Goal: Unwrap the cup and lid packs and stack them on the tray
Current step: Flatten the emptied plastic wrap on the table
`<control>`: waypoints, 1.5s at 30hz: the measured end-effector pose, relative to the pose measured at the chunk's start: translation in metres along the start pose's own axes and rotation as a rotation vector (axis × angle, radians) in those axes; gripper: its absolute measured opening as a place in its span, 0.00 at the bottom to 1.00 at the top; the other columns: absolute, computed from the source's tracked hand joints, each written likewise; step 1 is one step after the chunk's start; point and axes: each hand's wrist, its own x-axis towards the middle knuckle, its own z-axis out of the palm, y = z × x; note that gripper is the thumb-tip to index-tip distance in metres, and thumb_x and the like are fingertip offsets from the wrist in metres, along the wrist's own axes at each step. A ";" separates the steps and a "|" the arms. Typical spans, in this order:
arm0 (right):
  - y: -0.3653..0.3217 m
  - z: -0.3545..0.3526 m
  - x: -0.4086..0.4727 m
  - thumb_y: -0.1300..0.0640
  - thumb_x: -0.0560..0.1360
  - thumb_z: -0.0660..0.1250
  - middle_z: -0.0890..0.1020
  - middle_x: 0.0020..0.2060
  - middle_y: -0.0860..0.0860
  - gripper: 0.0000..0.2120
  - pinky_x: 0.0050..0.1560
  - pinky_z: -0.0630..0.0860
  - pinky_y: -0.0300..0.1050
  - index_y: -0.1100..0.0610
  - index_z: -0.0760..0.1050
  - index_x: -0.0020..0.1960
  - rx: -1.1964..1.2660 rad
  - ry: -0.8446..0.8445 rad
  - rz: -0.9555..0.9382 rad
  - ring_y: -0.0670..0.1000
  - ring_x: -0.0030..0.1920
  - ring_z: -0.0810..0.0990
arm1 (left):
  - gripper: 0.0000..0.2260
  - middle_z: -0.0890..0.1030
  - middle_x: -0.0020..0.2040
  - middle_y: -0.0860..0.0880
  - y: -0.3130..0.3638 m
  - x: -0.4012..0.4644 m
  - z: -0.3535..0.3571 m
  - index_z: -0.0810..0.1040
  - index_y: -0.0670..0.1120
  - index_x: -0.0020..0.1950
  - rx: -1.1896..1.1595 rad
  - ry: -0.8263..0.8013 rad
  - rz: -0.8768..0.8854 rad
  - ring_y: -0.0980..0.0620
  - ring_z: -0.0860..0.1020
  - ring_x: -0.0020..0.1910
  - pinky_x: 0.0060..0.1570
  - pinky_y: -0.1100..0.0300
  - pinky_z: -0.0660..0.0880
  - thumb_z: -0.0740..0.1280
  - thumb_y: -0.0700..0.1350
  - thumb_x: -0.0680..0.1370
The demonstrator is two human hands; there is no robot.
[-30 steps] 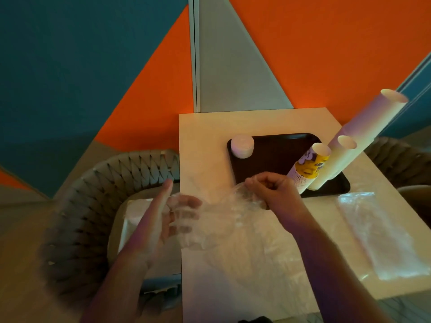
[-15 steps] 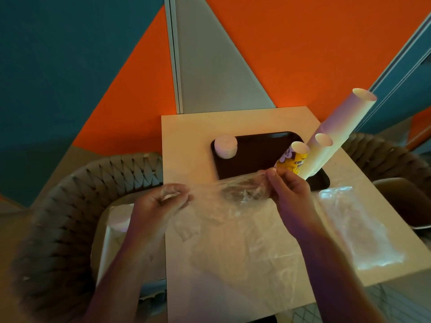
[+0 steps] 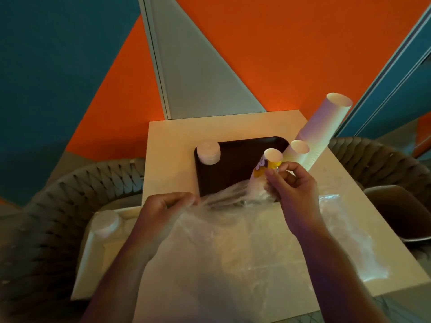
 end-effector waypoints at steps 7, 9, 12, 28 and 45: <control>-0.017 -0.073 0.025 0.54 0.78 0.69 0.82 0.34 0.57 0.12 0.35 0.75 0.46 0.58 0.68 0.53 -0.055 -0.011 -0.020 0.53 0.34 0.81 | 0.12 0.87 0.48 0.48 0.004 0.006 0.074 0.84 0.43 0.56 -0.193 0.153 0.127 0.49 0.86 0.48 0.53 0.52 0.82 0.69 0.31 0.76; -0.017 -0.091 0.027 0.45 0.75 0.72 0.86 0.45 0.58 0.19 0.43 0.76 0.51 0.56 0.68 0.54 -0.016 -0.138 -0.008 0.58 0.46 0.85 | 0.17 0.86 0.51 0.45 0.005 0.007 0.089 0.82 0.44 0.62 -0.209 0.091 0.143 0.46 0.85 0.50 0.52 0.50 0.82 0.68 0.30 0.76; -0.016 -0.114 0.028 0.41 0.69 0.78 0.84 0.58 0.60 0.24 0.54 0.75 0.60 0.52 0.69 0.54 0.014 -0.335 0.036 0.65 0.61 0.81 | 0.23 0.83 0.58 0.46 0.007 0.009 0.109 0.79 0.50 0.66 -0.236 0.015 0.141 0.42 0.82 0.58 0.52 0.47 0.81 0.70 0.31 0.75; -0.032 -0.176 0.026 0.73 0.65 0.73 0.80 0.64 0.46 0.38 0.47 0.83 0.52 0.52 0.72 0.72 0.045 -0.462 0.114 0.60 0.51 0.82 | 0.47 0.75 0.67 0.57 0.013 -0.018 0.159 0.64 0.63 0.75 -0.176 -0.176 0.077 0.44 0.80 0.61 0.40 0.47 0.82 0.77 0.33 0.64; -0.038 -0.203 0.046 0.63 0.68 0.75 0.81 0.55 0.55 0.25 0.46 0.83 0.46 0.52 0.80 0.64 -0.028 -0.514 0.119 0.57 0.48 0.80 | 0.29 0.77 0.67 0.50 0.012 -0.027 0.144 0.74 0.57 0.67 -0.170 -0.276 0.028 0.40 0.83 0.53 0.44 0.51 0.81 0.76 0.37 0.70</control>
